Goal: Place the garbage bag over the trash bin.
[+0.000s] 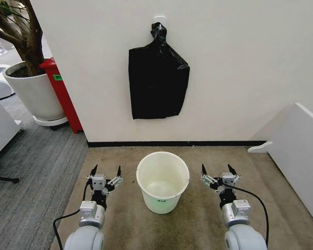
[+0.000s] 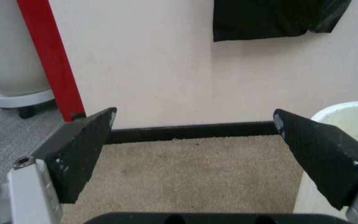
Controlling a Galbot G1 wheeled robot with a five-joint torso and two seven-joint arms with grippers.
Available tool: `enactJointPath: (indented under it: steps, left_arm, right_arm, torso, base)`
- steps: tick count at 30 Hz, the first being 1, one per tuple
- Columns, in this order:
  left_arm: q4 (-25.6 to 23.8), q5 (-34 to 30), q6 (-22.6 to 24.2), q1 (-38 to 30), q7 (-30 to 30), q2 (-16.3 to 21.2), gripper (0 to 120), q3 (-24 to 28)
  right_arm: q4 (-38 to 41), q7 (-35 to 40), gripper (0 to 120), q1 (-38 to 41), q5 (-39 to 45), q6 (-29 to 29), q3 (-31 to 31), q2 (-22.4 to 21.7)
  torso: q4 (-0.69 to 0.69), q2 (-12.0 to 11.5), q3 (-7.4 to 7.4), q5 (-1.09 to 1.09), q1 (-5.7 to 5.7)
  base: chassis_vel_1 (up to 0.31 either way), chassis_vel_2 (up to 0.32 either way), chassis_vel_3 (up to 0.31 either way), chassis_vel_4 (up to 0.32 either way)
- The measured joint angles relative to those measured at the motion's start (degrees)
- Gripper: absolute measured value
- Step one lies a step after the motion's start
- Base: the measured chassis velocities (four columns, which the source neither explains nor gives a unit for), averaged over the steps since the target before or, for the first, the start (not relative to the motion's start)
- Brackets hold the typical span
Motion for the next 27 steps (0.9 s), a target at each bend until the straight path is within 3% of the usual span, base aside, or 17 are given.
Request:
enactJointPath:
  steps: [27]
  left_arm:
    - [-0.18, -0.09, 0.02, 0.18, -0.05, 0.13, 100, -0.11]
  right_arm:
    - [0.39, 0.09, 100, -0.37, 0.02, 0.01, -0.05, 0.02]
  torso:
    - [0.01, 0.00, 0.00, 0.01, 0.00]
  base:
    - [0.000, 0.000, 0.000, 0.000]
